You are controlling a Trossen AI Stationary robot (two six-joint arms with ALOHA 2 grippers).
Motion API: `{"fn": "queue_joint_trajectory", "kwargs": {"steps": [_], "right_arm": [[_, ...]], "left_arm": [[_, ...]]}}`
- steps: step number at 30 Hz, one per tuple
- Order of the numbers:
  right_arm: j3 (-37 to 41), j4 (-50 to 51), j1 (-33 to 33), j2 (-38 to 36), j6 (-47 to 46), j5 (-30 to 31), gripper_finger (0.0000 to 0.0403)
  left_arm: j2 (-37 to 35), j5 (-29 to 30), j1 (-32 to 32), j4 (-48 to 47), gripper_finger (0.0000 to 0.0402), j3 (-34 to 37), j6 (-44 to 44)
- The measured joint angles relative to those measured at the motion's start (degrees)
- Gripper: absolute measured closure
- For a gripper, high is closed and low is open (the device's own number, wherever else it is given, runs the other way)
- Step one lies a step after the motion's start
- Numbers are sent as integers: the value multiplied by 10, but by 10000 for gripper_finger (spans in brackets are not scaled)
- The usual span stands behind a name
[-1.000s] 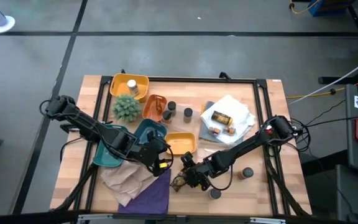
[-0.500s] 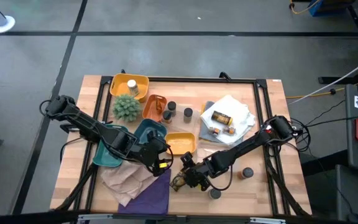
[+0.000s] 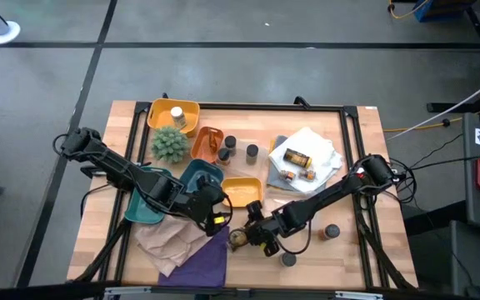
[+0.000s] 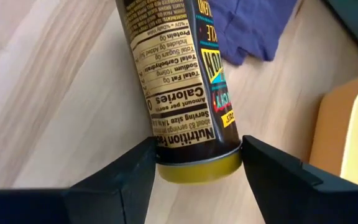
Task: Sort spices by type
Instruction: Put the bottom yellow seasoning bottle into the bottom transparent bin
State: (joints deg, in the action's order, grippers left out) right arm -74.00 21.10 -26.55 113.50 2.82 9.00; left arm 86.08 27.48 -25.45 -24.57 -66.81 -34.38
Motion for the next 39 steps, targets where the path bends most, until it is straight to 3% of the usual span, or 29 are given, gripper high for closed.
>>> {"fn": "queue_joint_trajectory", "kwargs": {"steps": [9, 17, 24, 30, 39], "right_arm": [[1, 0, 0, 0, -17, -6, 173], [1, -1, 11, 0, -88, -11, 173], [1, -9, 11, 0, -91, -8, 173], [1, -11, 11, 0, -90, -6, 173], [1, -14, 11, 0, -109, -6, 173]], "left_arm": [[0, -1, -1, 0, 128, 0, -80], [6, -3, -19, -1, 128, 0, -133], [70, -6, -48, 9, 128, 0, -167], [129, -56, -54, 81, 128, 0, -172], [167, -67, -53, 117, 128, 0, -168]]}}
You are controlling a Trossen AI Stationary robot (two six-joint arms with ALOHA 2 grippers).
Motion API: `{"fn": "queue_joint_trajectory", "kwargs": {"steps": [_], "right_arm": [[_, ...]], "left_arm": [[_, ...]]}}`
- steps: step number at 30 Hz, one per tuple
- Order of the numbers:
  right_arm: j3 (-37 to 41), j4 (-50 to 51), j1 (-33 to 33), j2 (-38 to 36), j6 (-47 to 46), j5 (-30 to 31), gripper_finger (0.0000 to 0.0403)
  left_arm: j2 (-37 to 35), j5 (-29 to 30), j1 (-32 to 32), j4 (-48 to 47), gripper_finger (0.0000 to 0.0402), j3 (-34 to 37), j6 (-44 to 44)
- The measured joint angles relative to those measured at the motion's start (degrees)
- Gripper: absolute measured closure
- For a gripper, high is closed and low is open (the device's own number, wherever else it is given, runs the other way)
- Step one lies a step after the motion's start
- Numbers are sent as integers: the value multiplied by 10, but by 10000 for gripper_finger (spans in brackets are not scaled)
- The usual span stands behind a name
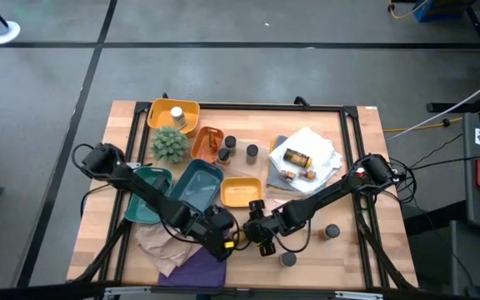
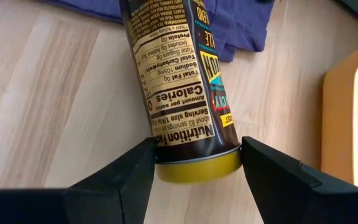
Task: Sort spices by type
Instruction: Put the bottom yellow seasoning bottle into the bottom transparent bin
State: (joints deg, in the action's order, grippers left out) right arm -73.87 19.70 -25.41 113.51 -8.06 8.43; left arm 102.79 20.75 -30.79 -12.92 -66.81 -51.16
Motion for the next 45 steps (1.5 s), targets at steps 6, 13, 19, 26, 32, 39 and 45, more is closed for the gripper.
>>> {"fn": "queue_joint_trajectory", "kwargs": {"steps": [6, 13, 19, 26, 32, 39, 45], "right_arm": [[0, -3, 0, 0, -13, 5, 173], [0, -4, 0, 0, -29, 9, 173], [1, -15, 0, 1, -37, 10, 173], [1, -22, 0, 1, -37, 10, 173], [1, -29, 0, 1, -38, 10, 173], [1, -30, 0, 0, -38, 10, 173], [2, -23, 0, -10, -37, 8, 173]], "left_arm": [[21, -9, 0, 2, 128, 0, 14], [43, -14, 0, 1, 128, 0, 51], [63, -21, 0, 0, 128, 0, 82], [66, -26, 0, -8, 128, 0, 95], [66, -27, 1, -48, 128, -1, 67], [67, -28, 1, -50, 136, -1, 78], [74, -28, 1, -41, 193, -1, 81]]}}
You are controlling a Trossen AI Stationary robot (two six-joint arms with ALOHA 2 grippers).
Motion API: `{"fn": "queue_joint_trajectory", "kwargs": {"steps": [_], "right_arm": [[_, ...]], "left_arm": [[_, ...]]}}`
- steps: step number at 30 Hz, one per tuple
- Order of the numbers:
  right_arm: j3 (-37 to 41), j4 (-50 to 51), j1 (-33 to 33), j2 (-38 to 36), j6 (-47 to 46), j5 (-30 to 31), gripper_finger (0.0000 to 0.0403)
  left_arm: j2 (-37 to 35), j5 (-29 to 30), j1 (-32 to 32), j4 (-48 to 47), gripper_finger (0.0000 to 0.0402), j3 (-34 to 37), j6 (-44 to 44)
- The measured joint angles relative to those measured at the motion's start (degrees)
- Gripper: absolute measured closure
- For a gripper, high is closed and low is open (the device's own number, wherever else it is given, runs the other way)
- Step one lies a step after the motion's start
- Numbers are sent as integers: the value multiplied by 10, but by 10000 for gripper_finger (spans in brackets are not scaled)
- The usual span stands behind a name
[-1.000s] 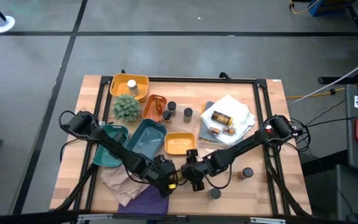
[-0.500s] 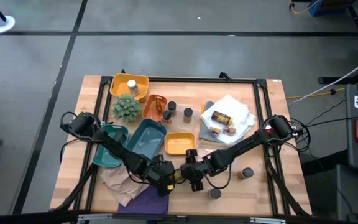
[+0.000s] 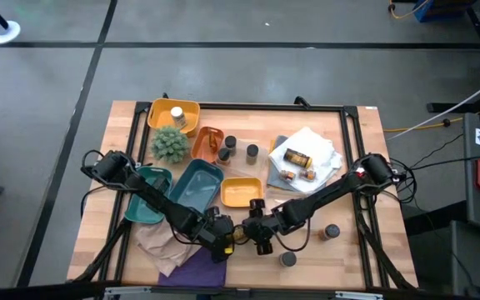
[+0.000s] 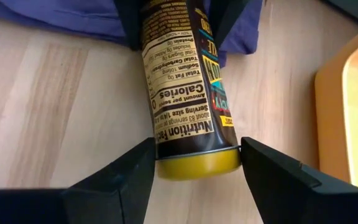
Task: Sort spices by type
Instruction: Put the bottom yellow seasoning bottle into the bottom transparent bin
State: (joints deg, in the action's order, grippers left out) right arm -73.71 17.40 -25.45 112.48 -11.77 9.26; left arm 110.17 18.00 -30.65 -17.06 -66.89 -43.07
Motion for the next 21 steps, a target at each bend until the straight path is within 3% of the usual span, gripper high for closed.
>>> {"fn": "queue_joint_trajectory", "kwargs": {"steps": [21], "right_arm": [[-1, 49, 0, -78, 3, 2, 174]], "left_arm": [[-1, -3, 0, -3, 202, -14, -17]]}}
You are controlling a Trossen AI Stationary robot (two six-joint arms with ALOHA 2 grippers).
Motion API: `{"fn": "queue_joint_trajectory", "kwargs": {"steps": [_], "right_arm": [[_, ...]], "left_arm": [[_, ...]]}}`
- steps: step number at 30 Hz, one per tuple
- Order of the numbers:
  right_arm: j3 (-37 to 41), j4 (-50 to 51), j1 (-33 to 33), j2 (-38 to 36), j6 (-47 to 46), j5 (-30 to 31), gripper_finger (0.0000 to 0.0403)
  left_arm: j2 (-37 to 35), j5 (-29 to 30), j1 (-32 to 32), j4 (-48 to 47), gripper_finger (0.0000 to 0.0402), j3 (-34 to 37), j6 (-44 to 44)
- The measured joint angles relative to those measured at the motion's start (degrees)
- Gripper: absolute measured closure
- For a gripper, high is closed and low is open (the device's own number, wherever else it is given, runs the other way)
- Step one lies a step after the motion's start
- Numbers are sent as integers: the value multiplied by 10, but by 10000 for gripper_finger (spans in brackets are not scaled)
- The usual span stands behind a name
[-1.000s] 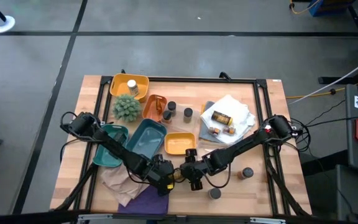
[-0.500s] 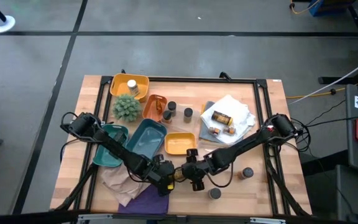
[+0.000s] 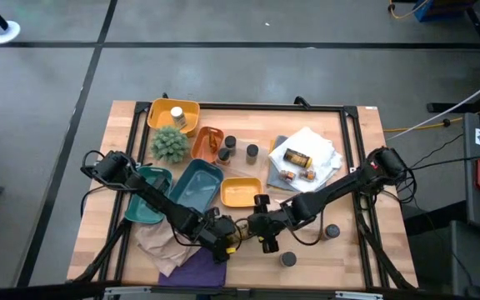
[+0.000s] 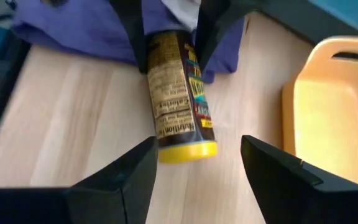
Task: Sort spices by type
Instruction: Put the bottom yellow seasoning bottle into the bottom transparent bin
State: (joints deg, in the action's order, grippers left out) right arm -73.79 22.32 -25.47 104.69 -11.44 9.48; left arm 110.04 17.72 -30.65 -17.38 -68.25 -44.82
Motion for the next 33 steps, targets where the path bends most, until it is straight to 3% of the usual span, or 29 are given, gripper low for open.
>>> {"fn": "queue_joint_trajectory", "kwargs": {"steps": [22, 33], "right_arm": [[-1, 86, 0, -102, 0, -15, 173], [-1, 208, -3, -216, 4, -11, 173]], "left_arm": [[-10, 3, 2, 63, 197, -1, 9], [-63, 51, 9, 103, 196, -1, 85]]}}
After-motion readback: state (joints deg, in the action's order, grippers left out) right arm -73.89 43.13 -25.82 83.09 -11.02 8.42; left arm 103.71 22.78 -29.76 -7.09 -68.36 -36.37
